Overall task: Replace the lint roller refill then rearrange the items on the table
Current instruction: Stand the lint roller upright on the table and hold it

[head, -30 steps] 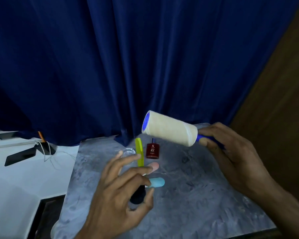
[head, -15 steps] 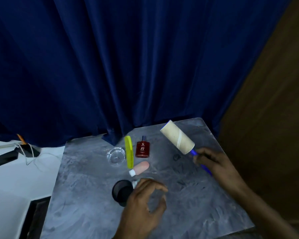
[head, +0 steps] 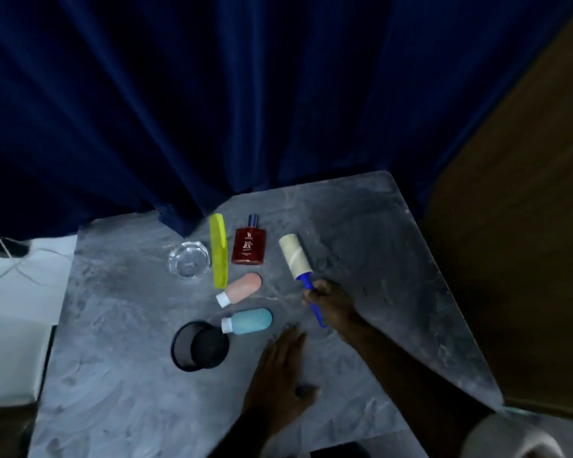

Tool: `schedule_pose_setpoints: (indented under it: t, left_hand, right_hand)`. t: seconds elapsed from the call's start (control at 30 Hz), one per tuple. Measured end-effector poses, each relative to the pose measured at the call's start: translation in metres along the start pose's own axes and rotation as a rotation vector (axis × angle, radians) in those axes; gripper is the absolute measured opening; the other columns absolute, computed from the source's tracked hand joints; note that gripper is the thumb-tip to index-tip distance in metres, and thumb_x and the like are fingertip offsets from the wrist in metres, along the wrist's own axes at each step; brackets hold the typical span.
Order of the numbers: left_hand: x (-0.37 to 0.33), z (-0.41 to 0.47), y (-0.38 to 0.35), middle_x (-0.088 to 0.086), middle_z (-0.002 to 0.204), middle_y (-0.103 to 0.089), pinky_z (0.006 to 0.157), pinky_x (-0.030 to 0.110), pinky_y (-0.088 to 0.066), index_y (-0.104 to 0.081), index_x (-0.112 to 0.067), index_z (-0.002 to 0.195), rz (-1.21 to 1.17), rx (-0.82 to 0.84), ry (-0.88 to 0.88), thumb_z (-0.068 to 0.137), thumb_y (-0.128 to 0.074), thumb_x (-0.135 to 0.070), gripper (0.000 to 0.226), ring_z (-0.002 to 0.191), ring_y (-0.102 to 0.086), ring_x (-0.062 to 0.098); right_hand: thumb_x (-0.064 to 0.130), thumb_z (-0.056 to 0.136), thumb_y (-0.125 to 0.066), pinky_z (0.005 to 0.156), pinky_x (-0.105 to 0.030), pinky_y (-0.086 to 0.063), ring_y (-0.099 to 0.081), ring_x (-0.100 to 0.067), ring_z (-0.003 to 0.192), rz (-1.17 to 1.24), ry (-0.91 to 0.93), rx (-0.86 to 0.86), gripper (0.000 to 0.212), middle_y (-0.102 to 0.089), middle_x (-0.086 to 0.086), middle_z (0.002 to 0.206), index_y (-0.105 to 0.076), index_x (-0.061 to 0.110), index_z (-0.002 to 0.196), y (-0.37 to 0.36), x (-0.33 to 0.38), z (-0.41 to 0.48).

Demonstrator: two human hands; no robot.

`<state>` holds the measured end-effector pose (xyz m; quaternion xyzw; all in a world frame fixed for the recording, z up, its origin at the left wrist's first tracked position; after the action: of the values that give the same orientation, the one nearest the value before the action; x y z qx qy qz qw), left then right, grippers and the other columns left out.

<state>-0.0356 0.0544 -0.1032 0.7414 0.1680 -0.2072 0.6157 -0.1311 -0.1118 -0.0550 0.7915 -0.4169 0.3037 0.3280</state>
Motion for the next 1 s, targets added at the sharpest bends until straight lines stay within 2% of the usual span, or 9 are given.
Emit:
schedule_pose_setpoints:
  t: [0.07,0.1,0.2,0.33,0.63,1.0]
  left_hand:
    - [0.011,0.001,-0.015,0.005,0.182,-0.024,0.138,0.051,-0.026,-0.033,-0.017,0.172,0.036,-0.005,-0.021,0.084,-0.071,-0.071,0.11,0.17,-0.024,0.027]
    - [0.015,0.001,-0.019,0.005,0.185,-0.019,0.138,0.05,-0.019,-0.027,-0.019,0.174,0.061,-0.009,-0.039,0.088,-0.068,-0.073,0.109,0.172,-0.018,0.027]
    - [0.019,0.003,-0.027,0.002,0.187,-0.011,0.14,0.048,-0.009,-0.019,-0.018,0.176,0.122,-0.043,-0.079,0.098,-0.061,-0.069,0.102,0.174,-0.009,0.025]
    - [0.017,0.009,-0.027,0.005,0.187,-0.011,0.141,0.049,-0.008,-0.023,-0.016,0.175,0.163,-0.098,-0.073,0.103,-0.058,-0.064,0.094,0.174,-0.01,0.027]
    - [0.017,0.016,-0.035,0.008,0.185,-0.02,0.14,0.056,-0.008,-0.024,-0.023,0.175,0.232,-0.136,-0.03,0.1,-0.054,-0.072,0.094,0.173,-0.017,0.03]
    - [0.022,0.018,-0.045,0.008,0.186,-0.016,0.139,0.058,-0.008,-0.015,-0.027,0.177,0.29,-0.161,-0.032,0.099,-0.051,-0.071,0.096,0.173,-0.015,0.032]
  right_hand:
    - [0.017,0.095,-0.064,0.086,-0.04,-0.051,-0.069,-0.035,0.098,-0.281,0.049,-0.034,0.017,-0.075,-0.022,0.101,-0.07,0.001,0.099,-0.003,-0.003,0.015]
    - [0.022,0.094,-0.065,0.088,-0.04,-0.052,-0.07,-0.033,0.101,-0.364,0.079,-0.05,0.02,-0.076,-0.019,0.105,-0.07,0.005,0.103,-0.004,-0.003,0.02]
    - [0.029,0.093,-0.066,0.083,-0.035,-0.051,-0.07,-0.03,0.099,-0.467,0.157,-0.096,0.021,-0.076,-0.012,0.102,-0.067,0.012,0.105,-0.007,-0.004,0.027]
    - [0.031,0.092,-0.068,0.083,-0.036,-0.053,-0.07,-0.03,0.096,-0.508,0.202,-0.127,0.022,-0.075,-0.011,0.1,-0.066,0.013,0.105,-0.004,-0.005,0.032]
    - [0.038,0.094,-0.064,0.084,-0.04,-0.054,-0.071,-0.034,0.098,-0.683,0.281,-0.194,0.029,-0.075,-0.014,0.101,-0.064,0.011,0.104,0.008,-0.012,0.024]
    - [0.039,0.097,-0.06,0.088,-0.04,-0.053,-0.069,-0.035,0.103,-0.673,0.227,-0.208,0.032,-0.074,-0.016,0.107,-0.066,0.009,0.106,0.004,-0.028,0.015]
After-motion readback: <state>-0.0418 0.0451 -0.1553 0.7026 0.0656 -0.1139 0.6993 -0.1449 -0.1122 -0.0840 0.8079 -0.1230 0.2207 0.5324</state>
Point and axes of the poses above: each hand's wrist, its own z-axis towards the middle knuckle, its own y-axis out of the back of the hand, x = y × z, the point moved 5 cm from there along z, towards the middle knuckle
